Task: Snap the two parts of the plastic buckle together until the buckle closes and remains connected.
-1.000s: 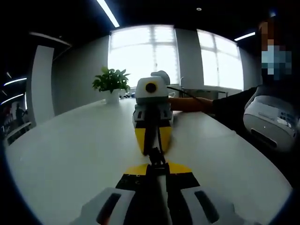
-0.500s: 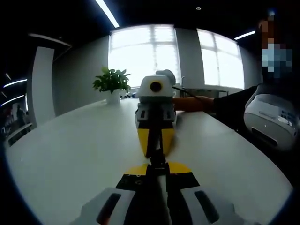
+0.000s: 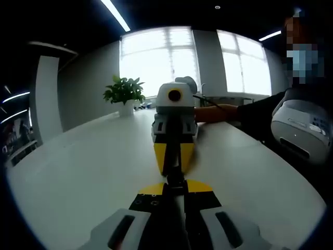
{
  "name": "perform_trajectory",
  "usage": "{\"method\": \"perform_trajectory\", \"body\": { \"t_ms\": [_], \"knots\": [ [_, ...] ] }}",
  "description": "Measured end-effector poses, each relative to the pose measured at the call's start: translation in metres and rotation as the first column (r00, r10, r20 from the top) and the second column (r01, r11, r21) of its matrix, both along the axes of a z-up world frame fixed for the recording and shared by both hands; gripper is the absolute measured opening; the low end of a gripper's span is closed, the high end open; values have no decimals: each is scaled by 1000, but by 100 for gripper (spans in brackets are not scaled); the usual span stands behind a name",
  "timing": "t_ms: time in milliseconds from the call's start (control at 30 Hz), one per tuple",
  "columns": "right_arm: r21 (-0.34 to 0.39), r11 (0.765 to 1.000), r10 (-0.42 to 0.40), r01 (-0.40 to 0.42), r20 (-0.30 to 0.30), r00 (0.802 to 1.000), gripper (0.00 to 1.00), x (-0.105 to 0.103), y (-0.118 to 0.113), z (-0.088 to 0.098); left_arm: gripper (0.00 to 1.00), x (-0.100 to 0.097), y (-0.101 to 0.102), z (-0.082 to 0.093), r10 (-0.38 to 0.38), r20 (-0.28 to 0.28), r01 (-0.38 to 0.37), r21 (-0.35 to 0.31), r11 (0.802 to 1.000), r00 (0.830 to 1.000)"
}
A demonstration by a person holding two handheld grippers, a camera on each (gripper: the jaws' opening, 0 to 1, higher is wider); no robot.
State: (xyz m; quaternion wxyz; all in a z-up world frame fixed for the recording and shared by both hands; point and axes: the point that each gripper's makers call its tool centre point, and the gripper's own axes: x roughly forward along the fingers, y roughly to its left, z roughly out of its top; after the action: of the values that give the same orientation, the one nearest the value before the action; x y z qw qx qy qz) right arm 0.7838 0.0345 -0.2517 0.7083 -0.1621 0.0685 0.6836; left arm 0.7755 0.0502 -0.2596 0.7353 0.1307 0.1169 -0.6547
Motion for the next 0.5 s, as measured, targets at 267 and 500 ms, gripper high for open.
{"method": "perform_trajectory", "body": {
  "t_ms": [267, 500],
  "knots": [
    [-1, 1000, -20, 20, 9, 1000, 11, 1, 2, 1, 10, 0, 1, 0, 8, 5, -8, 1, 1000, 1000],
    [-9, 999, -38, 39, 62, 997, 11, 2, 12, 4, 10, 0, 1, 0, 17, 3, -17, -2, 1000, 1000]
  ]
}}
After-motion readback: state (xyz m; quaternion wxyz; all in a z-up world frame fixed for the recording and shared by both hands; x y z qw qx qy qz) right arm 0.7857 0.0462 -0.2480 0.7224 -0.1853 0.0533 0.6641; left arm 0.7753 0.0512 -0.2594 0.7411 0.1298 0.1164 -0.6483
